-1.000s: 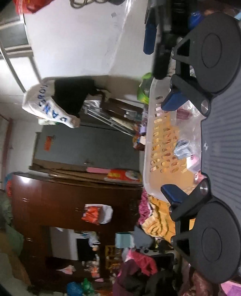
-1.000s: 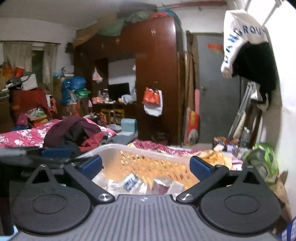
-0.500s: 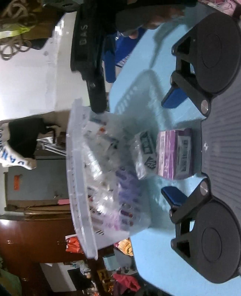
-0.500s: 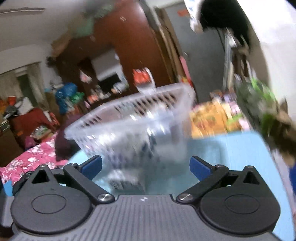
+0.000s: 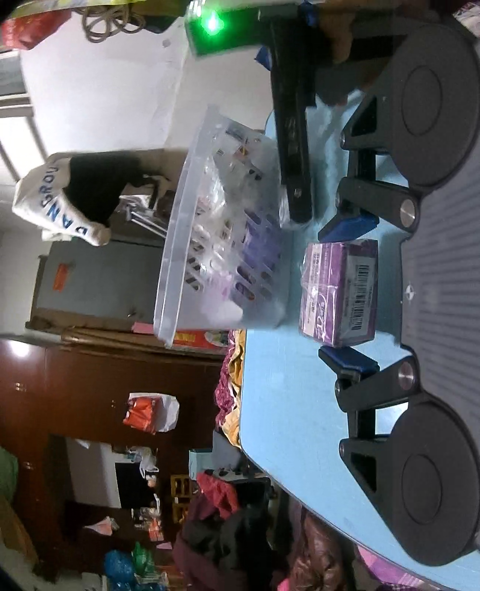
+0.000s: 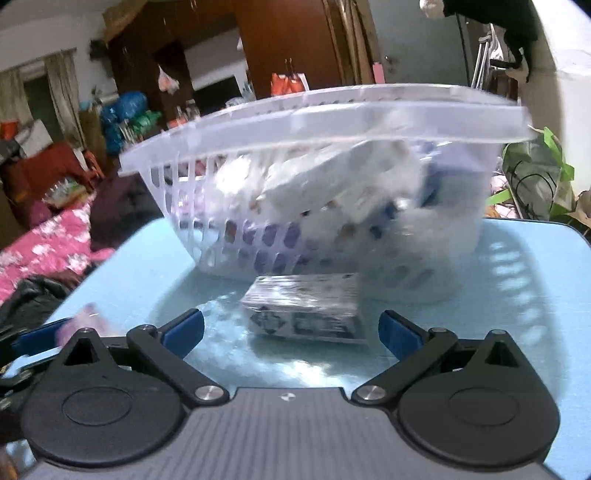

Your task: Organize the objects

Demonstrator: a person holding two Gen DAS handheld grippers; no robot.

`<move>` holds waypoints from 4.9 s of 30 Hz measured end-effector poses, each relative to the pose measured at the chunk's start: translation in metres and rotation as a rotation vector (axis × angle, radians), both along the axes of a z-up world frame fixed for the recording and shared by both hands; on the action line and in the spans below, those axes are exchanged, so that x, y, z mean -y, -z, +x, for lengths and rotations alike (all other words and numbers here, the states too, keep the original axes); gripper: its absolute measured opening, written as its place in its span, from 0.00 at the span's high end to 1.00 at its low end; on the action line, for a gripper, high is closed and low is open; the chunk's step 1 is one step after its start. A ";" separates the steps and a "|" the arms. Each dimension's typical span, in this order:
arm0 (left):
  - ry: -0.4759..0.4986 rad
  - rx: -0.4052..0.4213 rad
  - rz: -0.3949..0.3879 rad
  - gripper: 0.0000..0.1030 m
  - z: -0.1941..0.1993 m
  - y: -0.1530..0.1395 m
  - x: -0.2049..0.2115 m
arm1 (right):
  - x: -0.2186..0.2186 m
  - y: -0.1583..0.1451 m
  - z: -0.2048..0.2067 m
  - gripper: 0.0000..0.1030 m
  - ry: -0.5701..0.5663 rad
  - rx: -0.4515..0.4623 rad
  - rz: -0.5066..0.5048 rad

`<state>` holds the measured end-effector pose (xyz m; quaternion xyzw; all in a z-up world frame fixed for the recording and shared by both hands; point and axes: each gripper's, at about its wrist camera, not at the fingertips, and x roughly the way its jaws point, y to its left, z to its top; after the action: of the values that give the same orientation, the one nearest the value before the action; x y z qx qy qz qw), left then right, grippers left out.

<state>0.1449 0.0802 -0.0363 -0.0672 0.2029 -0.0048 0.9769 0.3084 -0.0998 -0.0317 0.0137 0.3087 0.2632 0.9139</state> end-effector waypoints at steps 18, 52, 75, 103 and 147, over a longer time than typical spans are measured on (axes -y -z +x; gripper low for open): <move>0.007 0.059 -0.044 0.38 -0.016 0.013 0.000 | 0.056 -0.012 -0.078 0.24 -0.015 0.180 0.096; 0.012 0.131 0.052 0.38 0.132 -0.132 0.023 | 0.029 -0.141 0.019 0.23 -0.096 0.439 0.103; 0.000 0.086 0.118 0.01 0.071 -0.091 0.039 | 0.050 -0.098 -0.028 0.00 0.087 0.372 -0.092; -0.002 0.086 0.142 0.01 0.043 -0.087 0.041 | 0.061 -0.092 -0.048 0.00 0.121 0.341 -0.044; 0.026 0.034 0.100 0.01 0.048 -0.079 0.049 | 0.074 -0.090 -0.049 0.00 0.143 0.323 -0.008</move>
<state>0.1927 0.0315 0.0424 -0.0157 0.1869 -0.0084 0.9822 0.2594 -0.1739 0.0585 -0.0103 0.1573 0.1950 0.9681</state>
